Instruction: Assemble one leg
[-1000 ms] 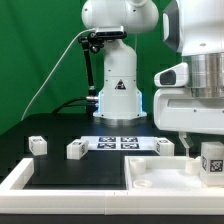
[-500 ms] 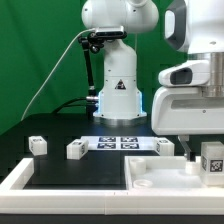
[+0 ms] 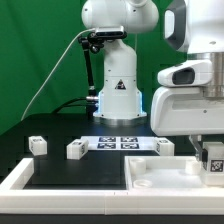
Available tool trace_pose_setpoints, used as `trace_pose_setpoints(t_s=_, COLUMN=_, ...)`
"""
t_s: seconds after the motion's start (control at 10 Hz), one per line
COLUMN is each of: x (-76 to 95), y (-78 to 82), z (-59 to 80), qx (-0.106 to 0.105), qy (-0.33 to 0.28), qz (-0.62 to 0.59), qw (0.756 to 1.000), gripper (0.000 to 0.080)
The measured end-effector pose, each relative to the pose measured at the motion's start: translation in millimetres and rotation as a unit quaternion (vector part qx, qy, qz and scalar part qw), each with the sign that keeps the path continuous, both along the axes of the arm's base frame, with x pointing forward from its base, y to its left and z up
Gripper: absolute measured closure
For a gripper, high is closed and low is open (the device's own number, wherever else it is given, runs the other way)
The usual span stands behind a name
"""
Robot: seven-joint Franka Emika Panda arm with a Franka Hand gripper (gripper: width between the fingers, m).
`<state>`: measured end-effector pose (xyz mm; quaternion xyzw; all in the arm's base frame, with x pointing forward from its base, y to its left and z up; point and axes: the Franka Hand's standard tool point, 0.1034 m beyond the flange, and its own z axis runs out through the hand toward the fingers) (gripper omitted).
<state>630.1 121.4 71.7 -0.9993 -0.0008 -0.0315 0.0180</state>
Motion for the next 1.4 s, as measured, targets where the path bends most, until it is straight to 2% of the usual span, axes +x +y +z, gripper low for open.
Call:
trace_pose_setpoints(t_s=0.2, x=0.1, y=-0.5, z=-0.1, qx=0.001, qy=0.0, qz=-0.01, qw=1.0, gripper=0.0509)
trace_pose_setpoints(t_s=0.5, x=-1.3, y=-3.9, z=-1.0, qx=0.019, qy=-0.005, qz=-0.196, qw=0.98, gripper=0.0509)
trace_pose_setpoints(t_s=0.6, x=-1.5, y=-6.0, z=-1.3, qx=0.032, qy=-0.003, qz=-0.244, qw=0.969, gripper=0.0509)
trace_pose_setpoints(t_s=0.8, x=-3.4, y=-7.8, z=-1.7, qx=0.048, qy=0.0, qz=-0.382, qw=0.923, gripper=0.0508)
trace_pose_setpoints(t_s=0.9, x=-4.1, y=-6.9, z=-2.0, qx=0.051, qy=0.002, qz=-0.415, qw=0.908, gripper=0.0508)
trace_pose_setpoints(t_s=1.0, x=-5.2, y=-5.9, z=-2.4, qx=0.054, qy=0.006, qz=-0.501, qw=0.864, gripper=0.0507)
trace_pose_setpoints(t_s=1.2, x=-5.9, y=-6.6, z=-2.8, qx=0.061, qy=0.014, qz=-0.583, qw=0.81, gripper=0.0507)
trace_pose_setpoints(t_s=1.3, x=-6.3, y=-6.9, z=-3.1, qx=0.066, qy=0.02, qz=-0.638, qw=0.767, gripper=0.0507)
trace_pose_setpoints(t_s=1.4, x=-6.4, y=-7.1, z=-3.0, qx=0.068, qy=0.022, qz=-0.65, qw=0.757, gripper=0.0507)
